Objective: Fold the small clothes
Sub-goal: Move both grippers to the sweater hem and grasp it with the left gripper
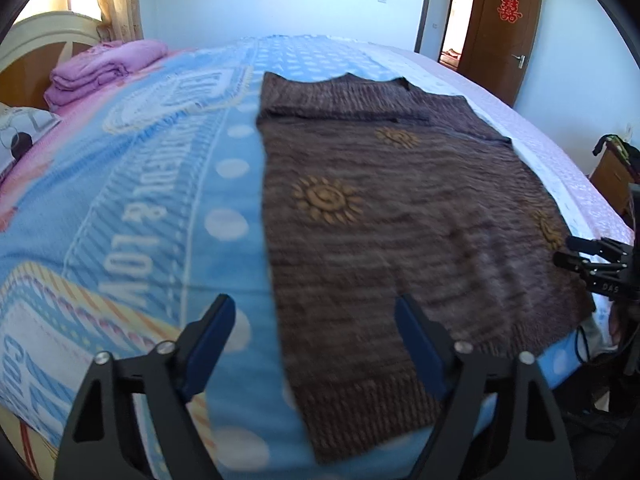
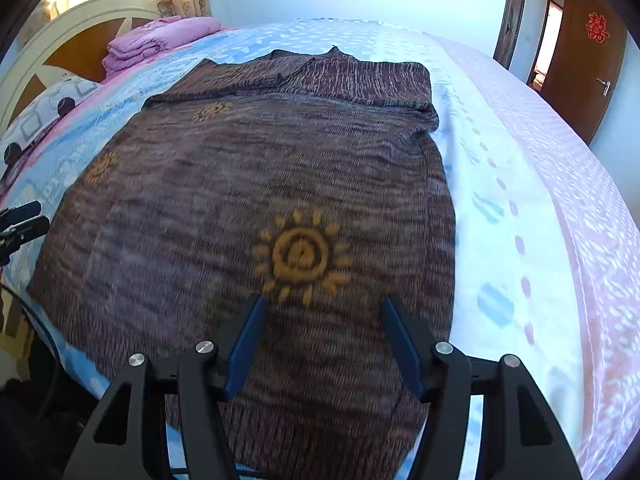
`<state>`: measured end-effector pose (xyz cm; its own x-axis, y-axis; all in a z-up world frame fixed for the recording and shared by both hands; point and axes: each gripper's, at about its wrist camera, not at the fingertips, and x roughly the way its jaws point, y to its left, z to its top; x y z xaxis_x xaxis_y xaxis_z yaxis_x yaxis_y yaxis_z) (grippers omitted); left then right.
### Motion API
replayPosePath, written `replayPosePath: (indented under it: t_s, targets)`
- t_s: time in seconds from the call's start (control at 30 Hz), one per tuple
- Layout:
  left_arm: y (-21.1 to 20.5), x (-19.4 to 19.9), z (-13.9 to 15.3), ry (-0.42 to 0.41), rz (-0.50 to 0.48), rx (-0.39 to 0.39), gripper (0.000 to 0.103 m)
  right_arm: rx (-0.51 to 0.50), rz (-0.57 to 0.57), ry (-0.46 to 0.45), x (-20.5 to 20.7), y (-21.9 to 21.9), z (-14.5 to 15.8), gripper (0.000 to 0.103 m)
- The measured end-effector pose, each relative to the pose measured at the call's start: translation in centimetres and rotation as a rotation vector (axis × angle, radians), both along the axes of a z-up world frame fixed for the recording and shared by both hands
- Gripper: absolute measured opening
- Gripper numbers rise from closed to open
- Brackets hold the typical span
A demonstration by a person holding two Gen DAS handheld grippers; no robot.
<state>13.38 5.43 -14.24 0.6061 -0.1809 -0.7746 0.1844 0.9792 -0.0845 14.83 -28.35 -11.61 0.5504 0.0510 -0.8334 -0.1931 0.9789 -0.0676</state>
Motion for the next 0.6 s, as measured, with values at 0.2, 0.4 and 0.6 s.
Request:
replayPosePath:
  t_s: [0.2, 0.4, 0.6]
  targets:
    - [0.4, -1.5, -1.0, 0.061, -0.004, -0.045, 0.065, 0.02, -0.008, 0.008, -2.1, -0.7, 0.0, 0.062]
    - [0.4, -2.4, -1.6, 0.094, 0.013, -0.081, 0.062, 0.016, -0.012, 0.004, -4.4, -1.5, -0.2, 0.062]
    - [-0.1, -3.3, -2.2, 0.12, 0.006, -0.1, 0.054, 0.026, -0.03, 0.009, -5.9, -2.6, -0.2, 0.062]
